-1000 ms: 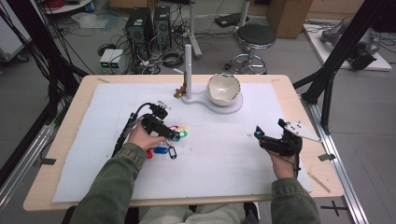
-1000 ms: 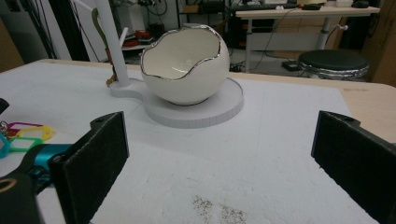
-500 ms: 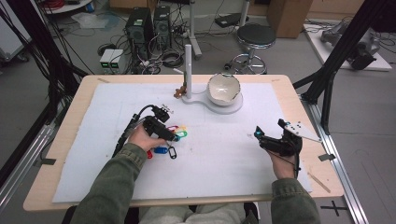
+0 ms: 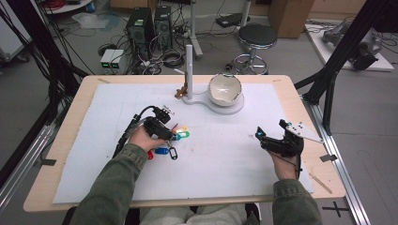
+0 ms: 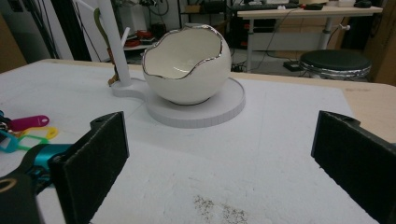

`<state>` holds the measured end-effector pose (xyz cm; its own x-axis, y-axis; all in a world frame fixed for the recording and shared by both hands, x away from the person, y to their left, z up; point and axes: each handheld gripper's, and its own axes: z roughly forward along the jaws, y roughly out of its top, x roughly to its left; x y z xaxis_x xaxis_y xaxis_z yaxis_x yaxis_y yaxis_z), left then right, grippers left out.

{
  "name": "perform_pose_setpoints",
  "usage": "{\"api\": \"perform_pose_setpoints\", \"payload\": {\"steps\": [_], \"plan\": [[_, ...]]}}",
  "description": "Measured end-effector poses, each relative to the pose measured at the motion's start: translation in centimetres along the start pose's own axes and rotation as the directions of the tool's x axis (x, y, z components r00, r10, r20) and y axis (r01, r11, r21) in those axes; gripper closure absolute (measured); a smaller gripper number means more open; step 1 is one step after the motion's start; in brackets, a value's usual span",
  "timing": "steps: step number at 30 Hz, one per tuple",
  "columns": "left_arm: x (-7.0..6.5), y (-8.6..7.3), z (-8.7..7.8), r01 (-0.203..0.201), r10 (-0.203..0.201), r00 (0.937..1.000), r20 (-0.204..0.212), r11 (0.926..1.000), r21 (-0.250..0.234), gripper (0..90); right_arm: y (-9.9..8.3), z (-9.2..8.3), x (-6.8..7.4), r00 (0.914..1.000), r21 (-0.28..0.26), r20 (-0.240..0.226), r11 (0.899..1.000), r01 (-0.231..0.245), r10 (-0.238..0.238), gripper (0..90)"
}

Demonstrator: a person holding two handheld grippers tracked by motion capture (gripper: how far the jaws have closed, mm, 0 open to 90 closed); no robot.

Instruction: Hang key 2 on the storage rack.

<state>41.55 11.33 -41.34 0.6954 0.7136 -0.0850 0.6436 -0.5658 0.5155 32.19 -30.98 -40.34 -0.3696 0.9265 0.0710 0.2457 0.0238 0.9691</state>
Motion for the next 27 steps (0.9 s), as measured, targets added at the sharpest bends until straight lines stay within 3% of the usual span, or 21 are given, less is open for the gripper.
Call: {"api": "perform_pose_setpoints", "payload": {"steps": [2, 5, 10, 17, 20, 24, 27], "plan": [[0.1, 0.0, 0.0, -0.001, 0.001, 0.9989, 0.047, 1.0000, 0.007, 71.5, 0.0, 0.0, 0.0, 1.0000, 0.000, 0.000, 1.000, 0.000, 0.000, 3.1], [-0.2, 0.0, 0.0, -0.029, 0.029, 0.9988, 0.039, 0.9995, 0.013, 74.0, 0.0, 0.0, 0.0, 1.0000, 0.001, 0.000, 1.000, 0.000, 0.000, 3.0], [0.5, 0.0, 0.0, 0.010, -0.013, 0.9962, 0.087, 0.9996, 0.025, 74.7, 0.0, 0.0, 0.1, 1.0000, 0.003, 0.000, 1.000, -0.001, 0.001, 3.1], [0.4, 0.0, -0.3, -0.006, 0.005, 0.9975, 0.070, 0.9997, 0.023, 75.4, 0.0, 0.0, 0.0, 1.0000, 0.000, 0.001, 1.000, 0.001, -0.001, 3.0], [0.5, 0.0, -0.5, 0.006, -0.006, 0.9984, 0.056, 0.9999, 0.010, 76.0, 0.0, 0.0, 0.0, 1.0000, 0.001, 0.000, 1.000, -0.001, 0.001, 3.0], [0.9, 0.0, -1.3, 0.034, -0.032, 0.9966, 0.075, 0.9991, -0.024, 81.5, 0.0, 0.0, 0.0, 1.0000, 0.000, 0.002, 1.000, 0.000, 0.000, 3.0], [1.0, -0.1, -1.5, 0.030, -0.028, 0.9975, 0.064, 0.9994, -0.020, 81.8, 0.0, 0.0, 0.0, 1.0000, 0.001, 0.001, 1.000, 0.001, -0.001, 3.0]]}}
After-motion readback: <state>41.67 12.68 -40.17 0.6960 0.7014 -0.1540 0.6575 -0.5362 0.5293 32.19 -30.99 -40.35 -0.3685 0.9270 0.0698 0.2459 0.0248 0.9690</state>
